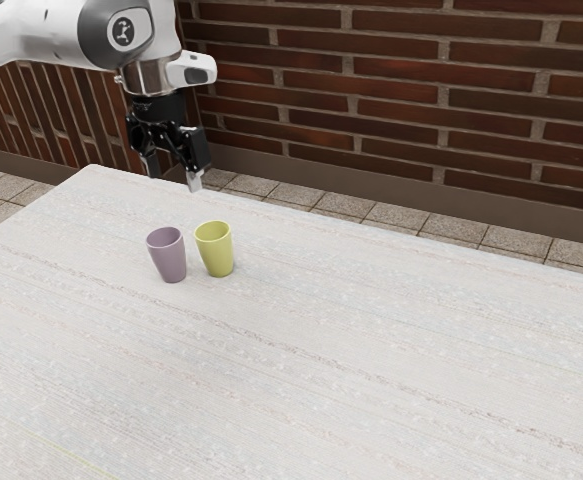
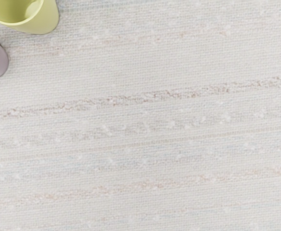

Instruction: Place the right cup onto the left cup

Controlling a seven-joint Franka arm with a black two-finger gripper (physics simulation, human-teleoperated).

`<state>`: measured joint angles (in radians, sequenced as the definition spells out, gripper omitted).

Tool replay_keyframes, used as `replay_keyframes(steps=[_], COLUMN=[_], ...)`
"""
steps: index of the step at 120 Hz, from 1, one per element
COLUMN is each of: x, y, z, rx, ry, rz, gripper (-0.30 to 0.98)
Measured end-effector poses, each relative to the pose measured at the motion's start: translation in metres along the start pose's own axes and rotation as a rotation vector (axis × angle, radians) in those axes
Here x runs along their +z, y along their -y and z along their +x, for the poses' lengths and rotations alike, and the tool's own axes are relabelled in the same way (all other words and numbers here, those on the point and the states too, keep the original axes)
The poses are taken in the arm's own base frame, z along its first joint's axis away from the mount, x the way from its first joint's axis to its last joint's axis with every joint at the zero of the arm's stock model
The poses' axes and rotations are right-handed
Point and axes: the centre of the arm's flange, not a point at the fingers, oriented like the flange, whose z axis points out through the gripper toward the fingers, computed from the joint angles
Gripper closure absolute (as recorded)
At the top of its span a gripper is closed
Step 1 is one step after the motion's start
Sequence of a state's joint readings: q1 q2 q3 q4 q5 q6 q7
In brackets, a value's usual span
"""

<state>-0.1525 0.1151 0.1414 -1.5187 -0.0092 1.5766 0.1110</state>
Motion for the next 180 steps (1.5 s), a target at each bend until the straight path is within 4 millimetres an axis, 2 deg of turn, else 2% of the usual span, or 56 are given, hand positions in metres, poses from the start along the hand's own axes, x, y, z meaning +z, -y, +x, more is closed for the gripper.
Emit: replay_keyframes(steps=[24, 43, 57, 75, 86, 110, 134, 171, 180], x=[0.007, 0.019, 0.039, 0.064, 0.087, 0.138, 0.171, 0.214, 0.219], y=[-0.001, 0.005, 0.009, 0.032, 0.043, 0.067, 0.086, 0.111, 0.108], z=[0.007, 0.018, 0.04, 0.071, 0.089, 0.116, 0.148, 0.163, 0.169], rx=[0.004, -0.004, -0.011, -0.042, -0.047, -0.05, -0.02, 0.015, 0.04], ry=[-0.004, -0.007, -0.005, -0.002, 0.011, 0.025, -0.011, -0.005, -0.015], rz=[0.003, 0.014, 0.021, 0.016, -0.002, -0.055, -0.086, -0.074, -0.069], gripper=[0.0, 0.0, 0.0, 0.02, 0.05, 0.1, 0.13, 0.15, 0.15])
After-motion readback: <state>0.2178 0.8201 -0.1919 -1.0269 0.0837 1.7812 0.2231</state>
